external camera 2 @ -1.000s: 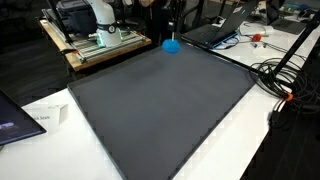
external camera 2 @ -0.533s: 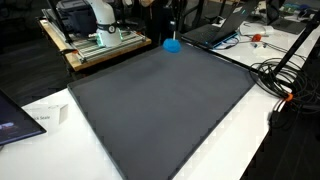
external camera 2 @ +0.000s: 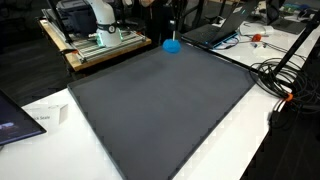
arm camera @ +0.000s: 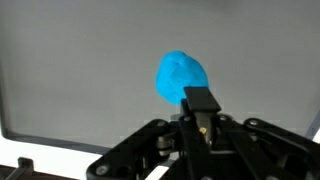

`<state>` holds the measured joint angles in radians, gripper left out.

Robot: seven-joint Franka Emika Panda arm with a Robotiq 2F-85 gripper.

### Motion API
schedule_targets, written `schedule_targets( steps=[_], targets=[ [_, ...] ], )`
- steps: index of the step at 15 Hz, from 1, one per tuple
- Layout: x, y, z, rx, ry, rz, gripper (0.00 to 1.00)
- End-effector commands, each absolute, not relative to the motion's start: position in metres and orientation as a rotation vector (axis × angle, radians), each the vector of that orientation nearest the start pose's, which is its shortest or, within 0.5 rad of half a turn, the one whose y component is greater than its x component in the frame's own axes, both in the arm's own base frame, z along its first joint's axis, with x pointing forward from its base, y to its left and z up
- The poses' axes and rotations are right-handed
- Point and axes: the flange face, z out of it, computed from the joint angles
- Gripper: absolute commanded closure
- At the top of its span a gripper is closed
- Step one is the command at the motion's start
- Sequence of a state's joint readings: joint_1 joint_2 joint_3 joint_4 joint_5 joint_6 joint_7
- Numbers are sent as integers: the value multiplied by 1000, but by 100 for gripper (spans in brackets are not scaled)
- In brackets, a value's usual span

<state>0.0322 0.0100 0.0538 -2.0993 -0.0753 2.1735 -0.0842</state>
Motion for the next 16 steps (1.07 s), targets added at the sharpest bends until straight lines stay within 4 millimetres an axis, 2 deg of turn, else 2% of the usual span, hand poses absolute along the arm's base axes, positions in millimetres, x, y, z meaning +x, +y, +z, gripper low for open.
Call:
schedule_targets(
  steps=[1, 2, 3, 4, 5, 6, 7, 8, 9, 10, 11, 12, 13, 14, 15, 16],
  targets=[
    [549, 40, 424, -3236, -268, -44, 97],
    [548, 44, 426, -3165, -309, -61, 97],
    [549, 32, 419, -3326, -165, -21, 97],
    [547, 46, 432, -3106, -359, -161, 97],
    [550, 33, 419, -3339, -142, -11, 97],
    [548, 47, 436, -3105, -348, -182, 97],
    [551, 41, 423, -3285, -193, -12, 97],
    [551, 45, 427, -3175, -292, -64, 97],
    [551, 51, 431, -3124, -317, -88, 97],
    [552, 43, 424, -3225, -229, -20, 97],
    [550, 51, 431, -3109, -315, -71, 97],
    [551, 51, 429, -3075, -344, -88, 97],
    [551, 46, 422, -3207, -231, 9, 97],
    [550, 50, 425, -3108, -319, -25, 97],
    [550, 44, 420, -3231, -209, 32, 97],
    [549, 47, 422, -3185, -255, 25, 97]
  ],
)
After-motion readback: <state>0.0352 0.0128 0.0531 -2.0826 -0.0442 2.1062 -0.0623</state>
